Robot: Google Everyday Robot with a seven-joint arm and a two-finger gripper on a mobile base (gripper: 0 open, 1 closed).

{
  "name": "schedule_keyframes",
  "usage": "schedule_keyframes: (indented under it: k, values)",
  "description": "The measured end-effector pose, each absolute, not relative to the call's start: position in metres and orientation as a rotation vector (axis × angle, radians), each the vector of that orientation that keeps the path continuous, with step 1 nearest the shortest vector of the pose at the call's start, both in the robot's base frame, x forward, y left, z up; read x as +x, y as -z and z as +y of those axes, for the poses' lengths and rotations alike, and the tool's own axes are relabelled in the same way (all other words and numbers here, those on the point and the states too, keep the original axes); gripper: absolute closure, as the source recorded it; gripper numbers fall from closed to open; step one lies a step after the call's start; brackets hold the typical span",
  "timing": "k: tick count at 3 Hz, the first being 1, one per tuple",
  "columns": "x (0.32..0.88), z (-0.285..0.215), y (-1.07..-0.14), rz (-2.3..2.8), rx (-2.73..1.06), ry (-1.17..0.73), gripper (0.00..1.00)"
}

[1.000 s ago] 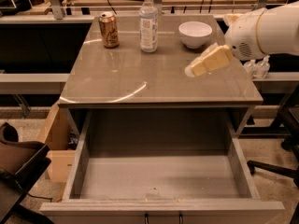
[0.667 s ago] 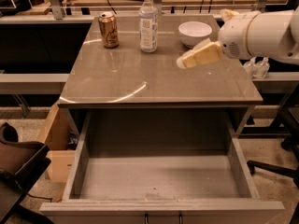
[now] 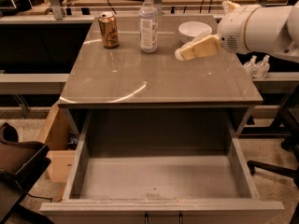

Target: Place blue plastic bottle into top drawer

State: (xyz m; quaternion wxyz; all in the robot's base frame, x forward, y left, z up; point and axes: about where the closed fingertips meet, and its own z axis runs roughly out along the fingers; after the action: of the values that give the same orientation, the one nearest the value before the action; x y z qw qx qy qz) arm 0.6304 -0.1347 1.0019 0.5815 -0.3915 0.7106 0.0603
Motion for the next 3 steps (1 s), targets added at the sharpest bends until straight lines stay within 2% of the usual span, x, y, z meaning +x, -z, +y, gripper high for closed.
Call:
schedule_keyframes:
  k: [1,3]
  values:
    - [0.655,-0.122,-0.990,1.633,-0.870,-0.231,0.00]
    - [0.739,-0.090,-0.964,1.502,-0.742,-0.432,0.00]
